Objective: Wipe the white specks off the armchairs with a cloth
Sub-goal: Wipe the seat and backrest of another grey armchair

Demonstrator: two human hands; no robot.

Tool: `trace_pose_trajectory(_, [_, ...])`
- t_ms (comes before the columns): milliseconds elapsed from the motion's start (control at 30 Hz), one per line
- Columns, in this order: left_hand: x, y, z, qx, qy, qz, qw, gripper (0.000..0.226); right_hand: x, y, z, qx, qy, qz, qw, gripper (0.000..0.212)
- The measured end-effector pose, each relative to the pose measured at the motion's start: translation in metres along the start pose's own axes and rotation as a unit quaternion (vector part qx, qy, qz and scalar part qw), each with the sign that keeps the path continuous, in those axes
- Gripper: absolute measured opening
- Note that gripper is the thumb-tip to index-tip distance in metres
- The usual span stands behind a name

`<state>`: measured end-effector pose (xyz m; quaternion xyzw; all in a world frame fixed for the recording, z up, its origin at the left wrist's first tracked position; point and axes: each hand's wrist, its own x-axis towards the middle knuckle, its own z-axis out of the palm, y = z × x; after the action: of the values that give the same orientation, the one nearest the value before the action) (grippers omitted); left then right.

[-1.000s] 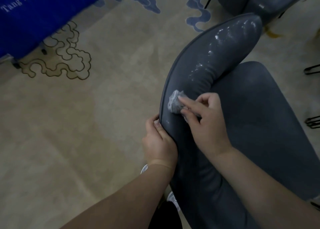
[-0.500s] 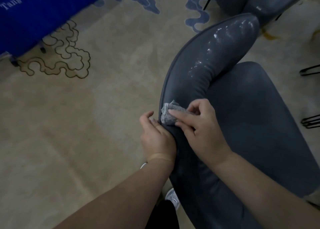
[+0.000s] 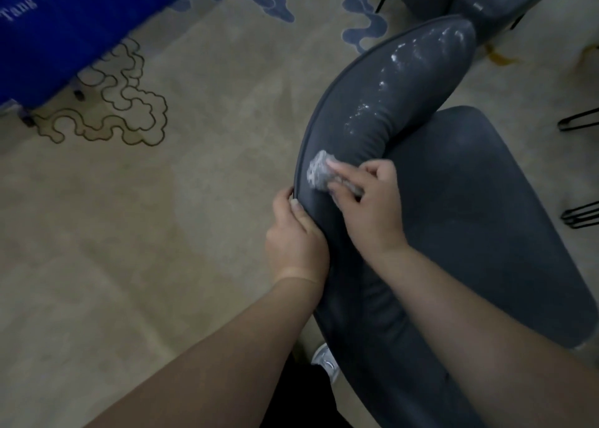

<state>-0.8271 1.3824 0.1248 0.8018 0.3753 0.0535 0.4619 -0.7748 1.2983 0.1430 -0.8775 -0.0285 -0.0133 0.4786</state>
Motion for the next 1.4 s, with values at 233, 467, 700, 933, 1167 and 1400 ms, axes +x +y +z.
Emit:
trace_pose_trajectory(233, [0.02,0.019,-0.008,0.093,-0.096,0.035,0.99,0.043,0.035,0.005,-0.003,0.072,0.02,0.083,0.994,0.033])
trace_pose_trajectory(467, [0.116,0.09,0.032,0.139,-0.174,0.086,0.971,0.048,0.011,0.018,-0.006,0.116,0.063,0.126,0.983,0.037])
trace_pose_trajectory(700, [0.123,0.081,0.048,0.158,-0.102,0.125,0.974,0.044,0.068,0.026,-0.008,0.171,0.154,0.155,0.961,0.033])
trace_pose_trajectory(933, [0.125,0.082,0.052,0.146,-0.103,0.114,0.977,0.04,0.108,0.037,0.0,0.115,0.142,0.096,0.978,0.04])
trace_pose_trajectory(1167, [0.129,0.08,0.052,0.113,-0.102,0.102,0.983,0.037,0.098,0.038,0.012,0.082,0.14,0.042,0.986,0.04])
trace_pose_trajectory(1400, [0.129,0.079,0.052,0.114,-0.105,0.095,0.983,0.037,0.08,0.031,0.012,0.023,0.123,-0.029,0.992,0.04])
